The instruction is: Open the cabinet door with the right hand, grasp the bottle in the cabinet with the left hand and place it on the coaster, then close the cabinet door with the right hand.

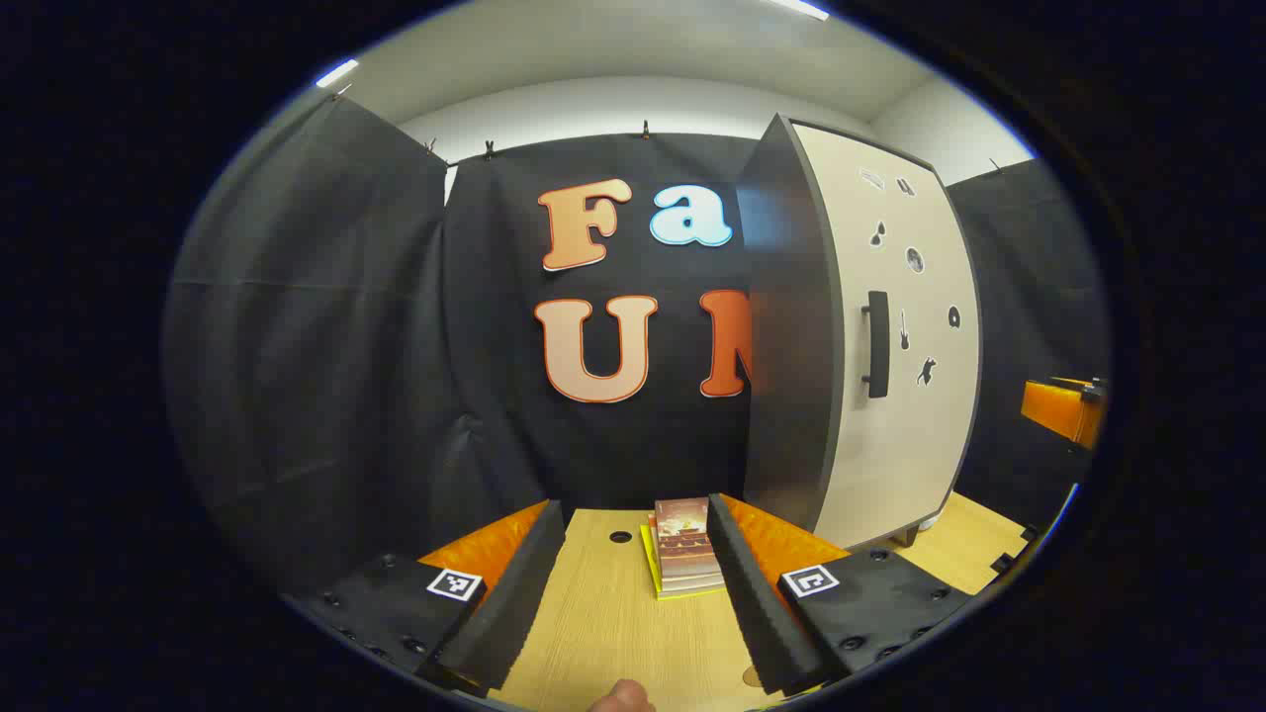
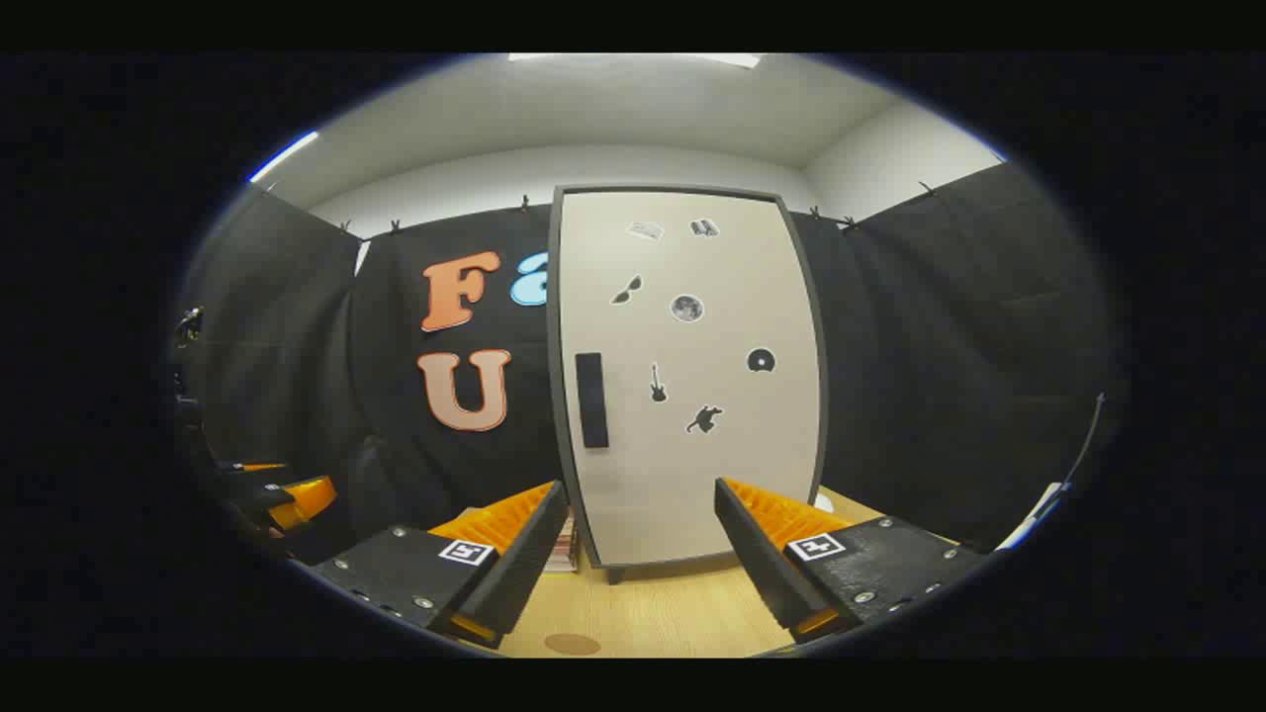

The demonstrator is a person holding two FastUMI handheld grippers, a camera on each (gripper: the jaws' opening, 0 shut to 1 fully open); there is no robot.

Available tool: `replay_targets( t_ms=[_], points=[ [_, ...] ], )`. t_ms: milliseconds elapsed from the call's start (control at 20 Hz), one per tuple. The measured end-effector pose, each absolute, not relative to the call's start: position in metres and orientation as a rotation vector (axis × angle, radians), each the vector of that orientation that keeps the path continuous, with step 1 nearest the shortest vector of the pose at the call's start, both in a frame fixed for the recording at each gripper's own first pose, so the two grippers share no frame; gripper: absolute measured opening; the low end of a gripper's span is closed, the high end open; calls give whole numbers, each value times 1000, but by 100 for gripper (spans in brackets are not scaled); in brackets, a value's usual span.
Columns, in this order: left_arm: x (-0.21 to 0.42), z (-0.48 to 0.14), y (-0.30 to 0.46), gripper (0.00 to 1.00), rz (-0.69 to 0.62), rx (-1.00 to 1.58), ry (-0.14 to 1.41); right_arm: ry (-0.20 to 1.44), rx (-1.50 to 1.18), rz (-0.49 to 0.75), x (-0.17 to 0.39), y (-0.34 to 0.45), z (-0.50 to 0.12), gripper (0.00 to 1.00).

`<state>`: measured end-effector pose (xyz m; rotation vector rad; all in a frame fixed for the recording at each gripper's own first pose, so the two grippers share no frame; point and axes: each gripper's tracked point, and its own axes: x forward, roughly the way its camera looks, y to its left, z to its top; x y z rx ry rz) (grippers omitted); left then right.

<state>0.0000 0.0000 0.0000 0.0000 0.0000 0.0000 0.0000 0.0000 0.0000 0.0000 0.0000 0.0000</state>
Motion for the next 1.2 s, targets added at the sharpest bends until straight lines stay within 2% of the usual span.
replay_targets(
  t_ms=[200,250,300,1200],
  points=[
    [-4,0,1,93,0,-1,-2,-3,-1,8,-1,2,3,92],
    [-5,0,2,94,0,-4,-3,-5,-1,10,-1,4,4,87],
    [-5,0,2,94,2,-5,-2,-2,-2,13,-1,5,4,92],
    [4,-11,10,94,3,-20,25,7,-7,31,27,16,7,93]
  ],
)
